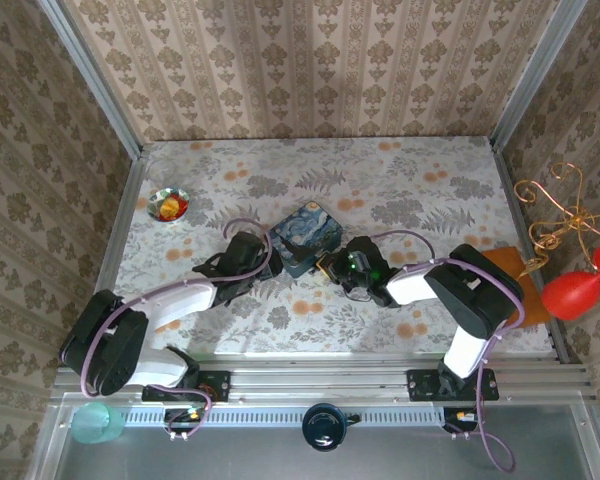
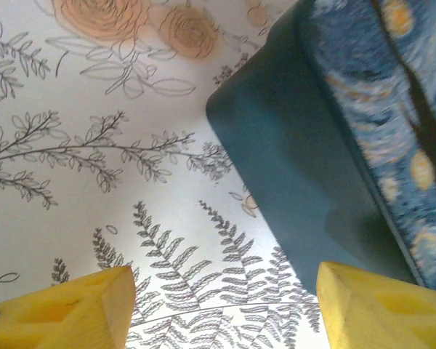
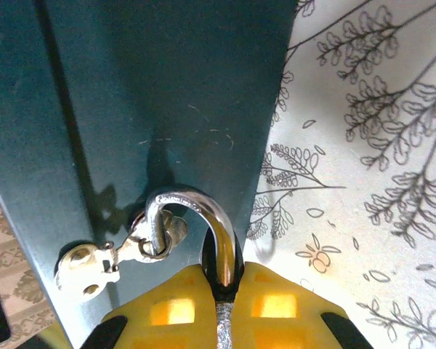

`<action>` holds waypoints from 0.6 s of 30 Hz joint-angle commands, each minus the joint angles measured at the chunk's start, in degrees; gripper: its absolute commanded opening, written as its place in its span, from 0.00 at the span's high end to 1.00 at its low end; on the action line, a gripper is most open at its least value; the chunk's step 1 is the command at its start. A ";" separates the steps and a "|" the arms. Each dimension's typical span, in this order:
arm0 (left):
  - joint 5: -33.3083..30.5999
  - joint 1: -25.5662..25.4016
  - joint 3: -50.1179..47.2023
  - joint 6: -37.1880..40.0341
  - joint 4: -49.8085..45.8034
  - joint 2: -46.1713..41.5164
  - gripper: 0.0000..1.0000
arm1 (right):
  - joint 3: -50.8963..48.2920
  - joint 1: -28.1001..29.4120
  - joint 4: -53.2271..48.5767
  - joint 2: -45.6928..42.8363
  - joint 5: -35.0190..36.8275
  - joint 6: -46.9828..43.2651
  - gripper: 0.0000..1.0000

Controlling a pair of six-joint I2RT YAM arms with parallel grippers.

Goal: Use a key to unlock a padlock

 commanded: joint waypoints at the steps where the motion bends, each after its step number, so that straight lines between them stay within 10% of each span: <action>1: 0.22 -0.21 1.00 0.52 0.47 0.08 0.33 | -0.66 0.00 0.57 -3.14 -0.35 1.32 1.00; 18: 0.98 -2.78 5.79 2.96 -0.88 1.52 0.28 | 1.79 -1.95 -7.89 -3.32 -4.34 -6.86 1.00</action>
